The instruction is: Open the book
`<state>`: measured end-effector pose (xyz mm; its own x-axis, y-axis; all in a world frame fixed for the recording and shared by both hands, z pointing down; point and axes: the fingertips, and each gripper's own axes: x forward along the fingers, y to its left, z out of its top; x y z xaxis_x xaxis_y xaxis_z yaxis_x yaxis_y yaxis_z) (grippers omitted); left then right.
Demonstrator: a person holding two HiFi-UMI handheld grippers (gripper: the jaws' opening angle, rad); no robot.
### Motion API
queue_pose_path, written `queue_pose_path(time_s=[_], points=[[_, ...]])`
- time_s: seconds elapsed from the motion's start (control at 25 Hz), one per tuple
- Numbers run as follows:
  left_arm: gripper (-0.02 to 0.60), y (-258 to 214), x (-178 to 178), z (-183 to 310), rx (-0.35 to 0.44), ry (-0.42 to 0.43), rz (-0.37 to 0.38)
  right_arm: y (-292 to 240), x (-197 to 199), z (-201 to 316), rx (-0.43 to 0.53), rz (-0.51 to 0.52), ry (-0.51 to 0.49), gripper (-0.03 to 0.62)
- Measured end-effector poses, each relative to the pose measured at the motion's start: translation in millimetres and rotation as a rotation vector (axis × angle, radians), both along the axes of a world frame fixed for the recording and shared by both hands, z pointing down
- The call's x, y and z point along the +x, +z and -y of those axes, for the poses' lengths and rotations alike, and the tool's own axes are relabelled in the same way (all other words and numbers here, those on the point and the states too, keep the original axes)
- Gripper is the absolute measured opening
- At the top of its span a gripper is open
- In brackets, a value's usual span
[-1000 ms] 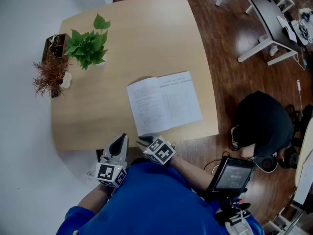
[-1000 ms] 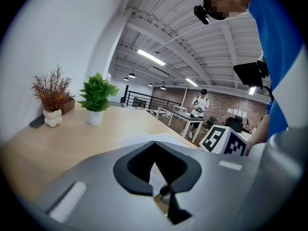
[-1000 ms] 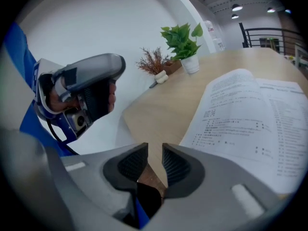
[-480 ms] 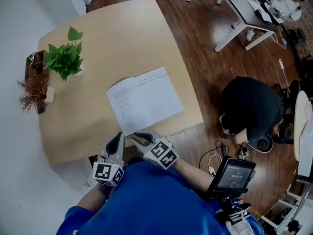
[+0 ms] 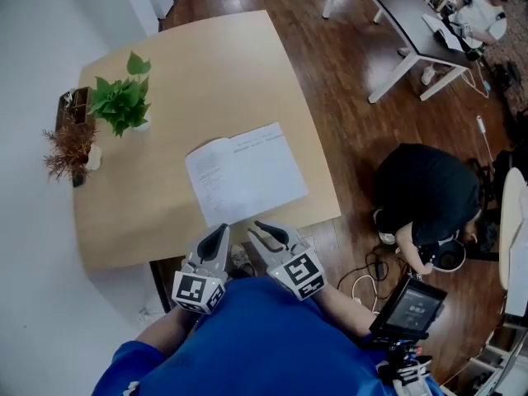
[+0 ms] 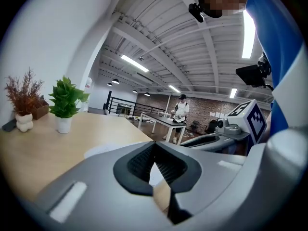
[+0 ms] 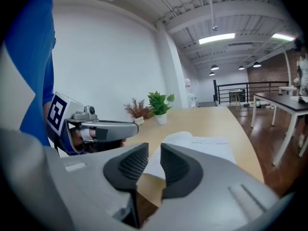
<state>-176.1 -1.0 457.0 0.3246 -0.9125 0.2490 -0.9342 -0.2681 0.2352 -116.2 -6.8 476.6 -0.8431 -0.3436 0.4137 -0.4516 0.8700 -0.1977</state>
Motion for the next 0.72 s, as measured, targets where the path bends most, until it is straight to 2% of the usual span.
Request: queue_pose_path(time_s=[0.4,0.56,0.72], points=[[0.006,-22.7,69.7,-17.8,0.039,-0.134,0.039,-53.1,84.6,-1.2,0.129,0.132,0.010,0.074],[0.008,-32.9,97.6,-35.8,0.061,-0.199,0.055,-56.0,114.9,-13.8,0.136,0.160,-0.005,0.074],[0.006,-44.3,119.7,-53.7,0.092,-0.251,0.117,-59.7,137.6,-20.9,0.153,0.178,-0.018,0.074]])
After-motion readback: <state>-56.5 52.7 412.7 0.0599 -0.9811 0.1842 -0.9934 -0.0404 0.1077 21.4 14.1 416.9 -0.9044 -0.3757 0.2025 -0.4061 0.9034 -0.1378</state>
